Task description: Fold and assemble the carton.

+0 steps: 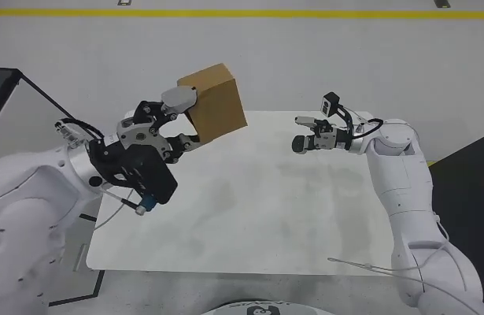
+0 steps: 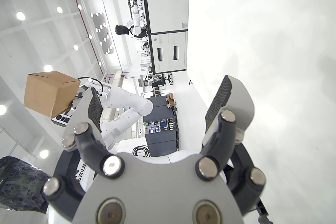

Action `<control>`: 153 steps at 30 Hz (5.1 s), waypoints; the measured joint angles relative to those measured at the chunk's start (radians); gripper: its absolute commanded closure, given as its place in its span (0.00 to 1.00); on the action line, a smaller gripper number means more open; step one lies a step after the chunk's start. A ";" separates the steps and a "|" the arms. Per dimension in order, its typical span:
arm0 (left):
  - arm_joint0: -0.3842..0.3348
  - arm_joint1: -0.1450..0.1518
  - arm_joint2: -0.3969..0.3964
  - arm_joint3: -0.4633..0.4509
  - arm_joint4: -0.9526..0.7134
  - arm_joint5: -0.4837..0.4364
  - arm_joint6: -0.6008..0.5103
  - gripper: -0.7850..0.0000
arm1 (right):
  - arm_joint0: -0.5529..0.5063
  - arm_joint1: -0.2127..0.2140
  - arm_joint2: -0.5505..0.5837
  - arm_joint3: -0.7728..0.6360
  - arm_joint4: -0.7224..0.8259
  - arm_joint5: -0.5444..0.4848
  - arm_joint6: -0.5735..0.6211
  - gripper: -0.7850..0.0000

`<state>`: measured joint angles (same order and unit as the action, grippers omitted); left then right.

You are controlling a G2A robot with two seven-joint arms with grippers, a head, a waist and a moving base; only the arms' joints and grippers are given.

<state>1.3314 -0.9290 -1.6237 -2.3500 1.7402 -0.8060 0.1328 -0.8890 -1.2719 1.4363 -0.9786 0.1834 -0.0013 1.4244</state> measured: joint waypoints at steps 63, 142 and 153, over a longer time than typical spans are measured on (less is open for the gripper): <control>0.168 0.052 0.019 0.110 0.555 0.506 0.664 1.00 | 0.000 0.000 0.000 0.000 0.000 0.000 0.000 0.00; 0.187 -0.018 0.211 0.370 -0.111 0.501 0.905 1.00 | 0.000 0.000 0.000 0.000 0.000 0.000 0.000 0.00; 0.201 -0.015 0.179 0.379 -0.035 0.483 0.754 1.00 | 0.000 0.000 0.000 0.000 0.000 0.000 0.000 0.00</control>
<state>1.5322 -0.9441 -1.4444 -1.9707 1.7050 -0.3228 0.8868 -0.8890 -1.2719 1.4363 -0.9786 0.1834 -0.0013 1.4244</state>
